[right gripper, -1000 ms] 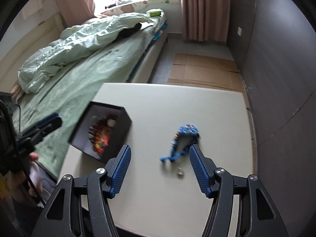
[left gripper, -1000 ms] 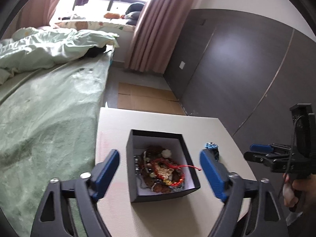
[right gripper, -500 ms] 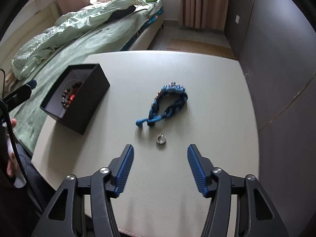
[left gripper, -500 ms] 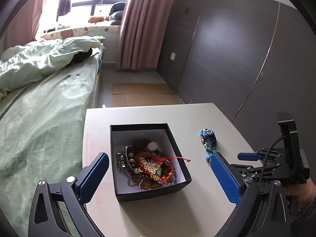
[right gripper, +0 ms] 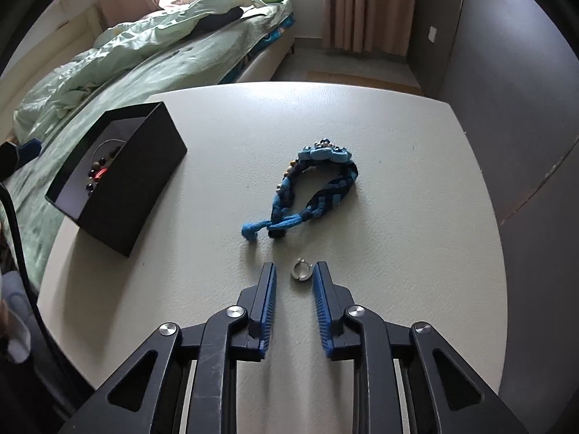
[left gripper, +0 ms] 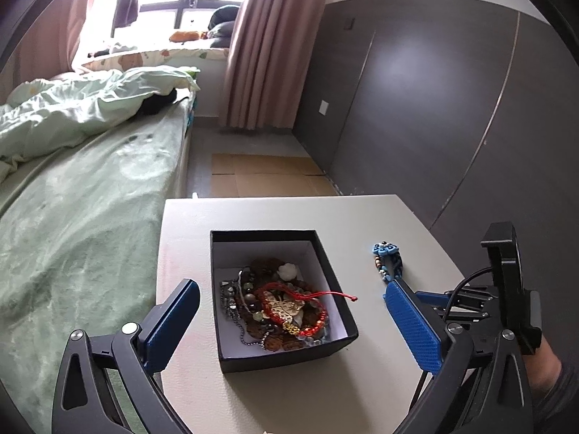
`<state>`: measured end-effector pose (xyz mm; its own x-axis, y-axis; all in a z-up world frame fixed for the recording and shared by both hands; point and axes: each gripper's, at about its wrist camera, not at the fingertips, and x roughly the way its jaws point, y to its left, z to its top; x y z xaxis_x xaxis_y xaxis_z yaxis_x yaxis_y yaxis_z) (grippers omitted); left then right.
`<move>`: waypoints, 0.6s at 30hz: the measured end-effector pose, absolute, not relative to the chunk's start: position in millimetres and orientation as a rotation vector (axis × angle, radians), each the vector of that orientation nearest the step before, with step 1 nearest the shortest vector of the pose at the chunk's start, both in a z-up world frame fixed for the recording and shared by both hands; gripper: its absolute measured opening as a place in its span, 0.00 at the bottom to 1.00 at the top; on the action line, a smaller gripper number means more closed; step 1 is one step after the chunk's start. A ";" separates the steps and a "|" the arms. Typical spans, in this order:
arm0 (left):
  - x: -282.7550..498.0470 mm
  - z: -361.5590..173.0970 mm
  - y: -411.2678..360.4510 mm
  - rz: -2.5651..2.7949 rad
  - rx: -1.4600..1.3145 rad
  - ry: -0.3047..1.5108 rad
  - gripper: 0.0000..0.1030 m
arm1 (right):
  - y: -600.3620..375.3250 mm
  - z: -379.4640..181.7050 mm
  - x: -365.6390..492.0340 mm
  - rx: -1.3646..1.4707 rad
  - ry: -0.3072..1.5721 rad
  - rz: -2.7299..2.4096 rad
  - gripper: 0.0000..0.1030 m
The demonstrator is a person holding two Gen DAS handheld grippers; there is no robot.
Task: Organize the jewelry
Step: 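Move the right tool to the silver ring and close its fingers on it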
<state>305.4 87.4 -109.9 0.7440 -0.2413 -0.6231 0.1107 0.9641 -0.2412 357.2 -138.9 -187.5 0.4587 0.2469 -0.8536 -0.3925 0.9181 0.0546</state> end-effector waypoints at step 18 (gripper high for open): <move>334.4 -90.4 32.2 -0.261 -0.080 0.766 0.99 | -180.6 -171.9 360.9 0.070 0.931 0.395 0.14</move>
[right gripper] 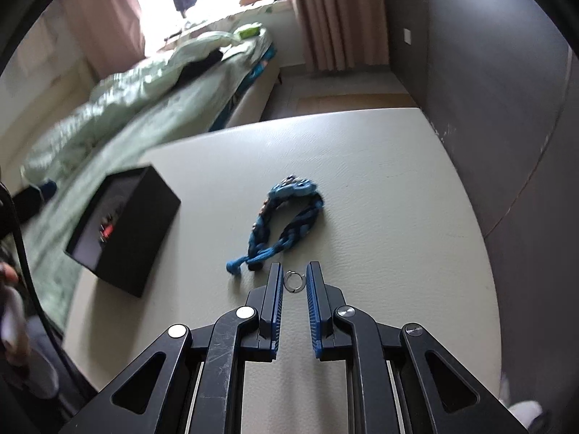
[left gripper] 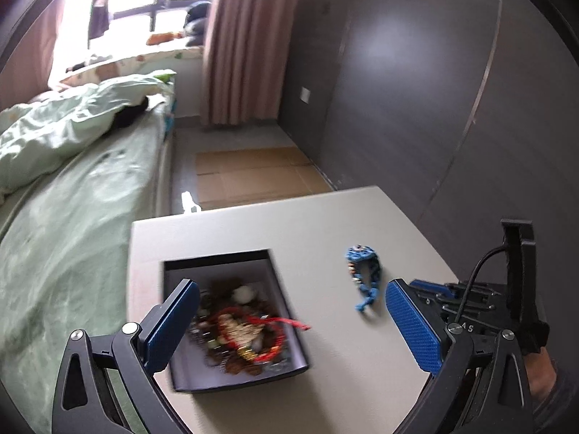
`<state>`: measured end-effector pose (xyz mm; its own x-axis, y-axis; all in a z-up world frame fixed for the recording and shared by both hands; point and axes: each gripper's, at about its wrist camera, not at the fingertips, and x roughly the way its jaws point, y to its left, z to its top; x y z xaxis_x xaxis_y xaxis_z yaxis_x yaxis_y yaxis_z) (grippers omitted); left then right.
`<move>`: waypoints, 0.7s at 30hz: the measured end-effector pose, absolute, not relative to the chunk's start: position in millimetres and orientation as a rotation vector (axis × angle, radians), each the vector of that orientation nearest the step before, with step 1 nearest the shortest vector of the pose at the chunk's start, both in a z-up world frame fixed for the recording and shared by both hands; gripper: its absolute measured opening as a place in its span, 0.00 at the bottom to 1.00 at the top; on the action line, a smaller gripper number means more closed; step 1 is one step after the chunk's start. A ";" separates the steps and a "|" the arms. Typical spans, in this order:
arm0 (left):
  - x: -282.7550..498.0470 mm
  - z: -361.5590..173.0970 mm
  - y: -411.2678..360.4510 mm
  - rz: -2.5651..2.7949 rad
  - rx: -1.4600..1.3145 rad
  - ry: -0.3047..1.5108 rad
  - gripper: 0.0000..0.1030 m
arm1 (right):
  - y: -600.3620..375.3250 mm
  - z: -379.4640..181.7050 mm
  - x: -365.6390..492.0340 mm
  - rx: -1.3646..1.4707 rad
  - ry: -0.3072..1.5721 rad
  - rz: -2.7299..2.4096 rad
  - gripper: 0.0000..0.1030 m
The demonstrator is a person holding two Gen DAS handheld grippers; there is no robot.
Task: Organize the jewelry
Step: 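Move the right tool to the silver ring and close its fingers on it, then lift the blue braided bracelet over the box with the left tool while the right tool holds the ring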
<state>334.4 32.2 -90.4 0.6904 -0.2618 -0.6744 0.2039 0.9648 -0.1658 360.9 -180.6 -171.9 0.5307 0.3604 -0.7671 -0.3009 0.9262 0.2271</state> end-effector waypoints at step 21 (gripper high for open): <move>410.9 -146.1 -57.5 -0.363 -0.010 1.116 0.50 | -242.1 -154.0 355.2 0.354 0.822 0.391 0.14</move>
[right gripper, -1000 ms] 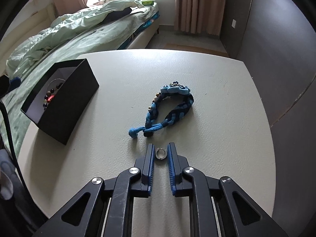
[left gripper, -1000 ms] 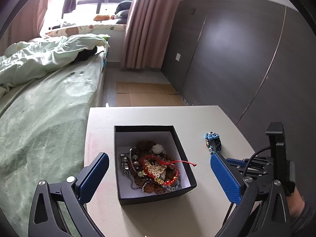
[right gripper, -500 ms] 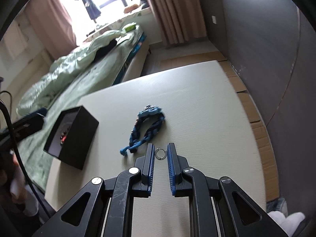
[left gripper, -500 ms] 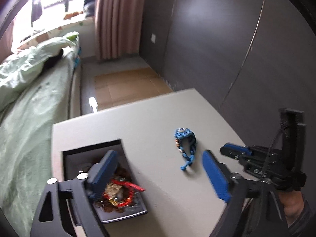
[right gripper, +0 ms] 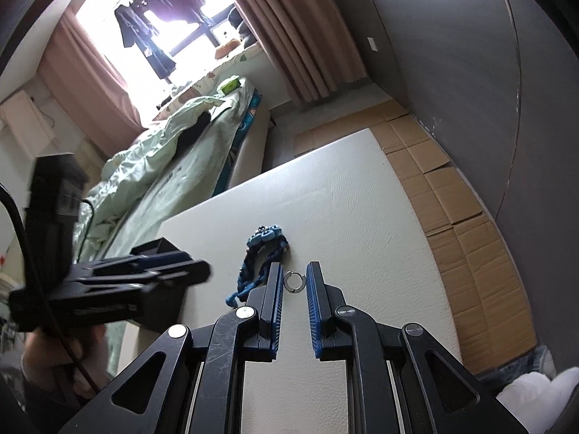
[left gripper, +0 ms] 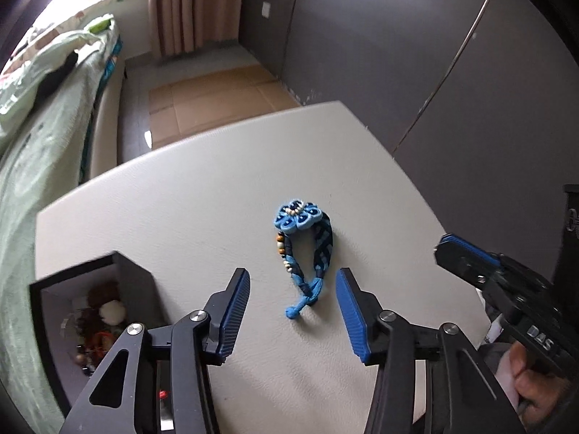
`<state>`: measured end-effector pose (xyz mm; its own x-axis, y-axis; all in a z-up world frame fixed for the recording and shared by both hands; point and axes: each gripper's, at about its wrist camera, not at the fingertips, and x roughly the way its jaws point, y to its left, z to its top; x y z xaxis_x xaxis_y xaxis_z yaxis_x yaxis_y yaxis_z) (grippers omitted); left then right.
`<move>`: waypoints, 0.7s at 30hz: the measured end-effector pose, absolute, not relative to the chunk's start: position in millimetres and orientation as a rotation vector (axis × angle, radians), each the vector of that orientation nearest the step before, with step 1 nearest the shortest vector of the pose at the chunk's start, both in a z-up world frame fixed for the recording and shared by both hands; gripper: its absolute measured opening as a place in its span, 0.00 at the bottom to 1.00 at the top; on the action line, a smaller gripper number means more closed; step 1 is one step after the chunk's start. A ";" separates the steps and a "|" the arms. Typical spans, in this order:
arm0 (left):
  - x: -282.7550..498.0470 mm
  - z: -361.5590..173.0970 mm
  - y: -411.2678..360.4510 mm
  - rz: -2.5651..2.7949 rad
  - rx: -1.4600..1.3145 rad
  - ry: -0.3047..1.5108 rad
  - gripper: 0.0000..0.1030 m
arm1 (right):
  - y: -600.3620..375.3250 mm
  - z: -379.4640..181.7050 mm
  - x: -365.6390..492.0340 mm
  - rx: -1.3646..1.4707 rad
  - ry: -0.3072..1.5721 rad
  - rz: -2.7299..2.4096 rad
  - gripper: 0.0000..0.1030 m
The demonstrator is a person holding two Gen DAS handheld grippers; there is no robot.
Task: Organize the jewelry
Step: 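Lift the blue braided bracelet over the box with the left tool while the right tool holds the ring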
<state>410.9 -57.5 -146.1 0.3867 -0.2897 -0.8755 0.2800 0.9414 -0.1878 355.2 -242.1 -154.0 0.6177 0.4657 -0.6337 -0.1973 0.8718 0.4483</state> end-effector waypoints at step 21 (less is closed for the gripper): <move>411.6 -149.7 -70.3 -0.375 0.039 1.126 0.08 | -249.8 -150.3 351.0 0.416 0.793 0.395 0.14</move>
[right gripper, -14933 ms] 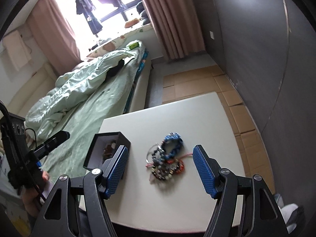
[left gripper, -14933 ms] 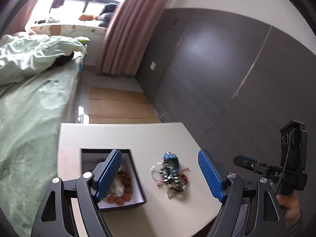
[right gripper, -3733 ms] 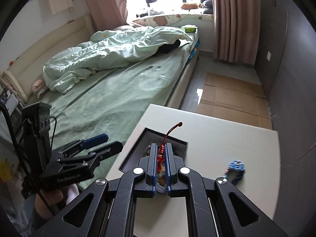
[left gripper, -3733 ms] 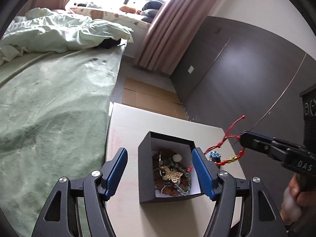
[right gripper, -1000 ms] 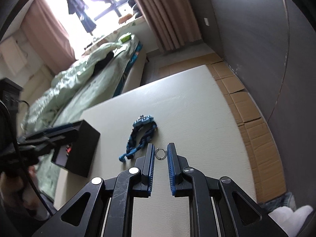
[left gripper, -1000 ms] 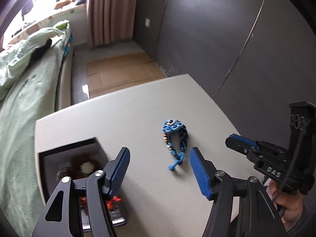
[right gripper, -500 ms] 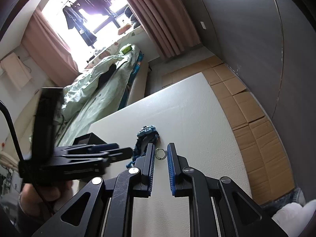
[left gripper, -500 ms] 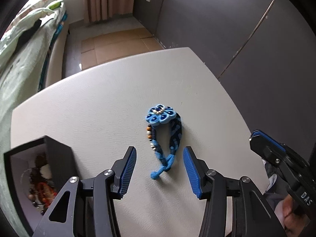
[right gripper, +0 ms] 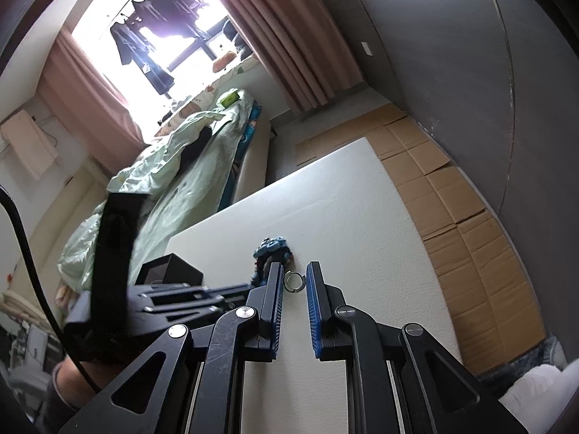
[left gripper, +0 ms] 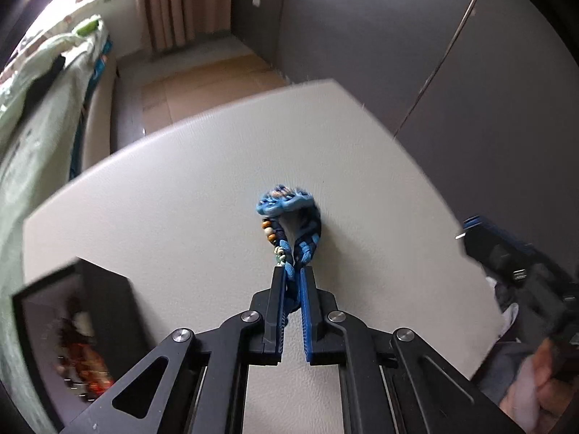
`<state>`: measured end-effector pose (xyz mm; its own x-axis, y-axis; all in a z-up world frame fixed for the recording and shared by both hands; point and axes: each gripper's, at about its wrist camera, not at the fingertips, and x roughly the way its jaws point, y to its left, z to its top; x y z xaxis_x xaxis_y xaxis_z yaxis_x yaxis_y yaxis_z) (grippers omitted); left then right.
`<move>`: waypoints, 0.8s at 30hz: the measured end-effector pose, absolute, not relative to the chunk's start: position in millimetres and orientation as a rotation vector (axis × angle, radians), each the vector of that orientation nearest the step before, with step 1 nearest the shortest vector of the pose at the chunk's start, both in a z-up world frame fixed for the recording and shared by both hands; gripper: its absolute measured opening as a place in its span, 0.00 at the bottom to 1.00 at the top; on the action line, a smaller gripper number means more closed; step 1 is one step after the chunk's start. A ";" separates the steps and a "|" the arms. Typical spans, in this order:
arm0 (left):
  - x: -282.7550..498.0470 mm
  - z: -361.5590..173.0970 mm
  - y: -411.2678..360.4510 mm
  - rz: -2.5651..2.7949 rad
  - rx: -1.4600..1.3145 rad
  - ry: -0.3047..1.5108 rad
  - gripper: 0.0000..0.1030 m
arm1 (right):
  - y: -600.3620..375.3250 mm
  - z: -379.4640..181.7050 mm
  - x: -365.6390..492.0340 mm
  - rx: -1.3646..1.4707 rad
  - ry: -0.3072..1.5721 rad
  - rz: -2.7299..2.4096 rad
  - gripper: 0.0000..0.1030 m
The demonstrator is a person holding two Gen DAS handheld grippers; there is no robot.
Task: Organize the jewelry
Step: 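Lift the blue braided bracelet over the box with the left tool while the right tool holds the ring, then open the left tool to drop the blue braided bracelet into the box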
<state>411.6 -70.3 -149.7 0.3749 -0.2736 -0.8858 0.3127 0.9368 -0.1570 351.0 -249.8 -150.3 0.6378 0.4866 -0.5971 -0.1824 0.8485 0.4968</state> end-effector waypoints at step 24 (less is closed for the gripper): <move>371.0 -47.7 34.7 -0.239 0.026 0.934 0.07 | -180.3 -124.6 343.7 0.419 0.665 0.589 0.14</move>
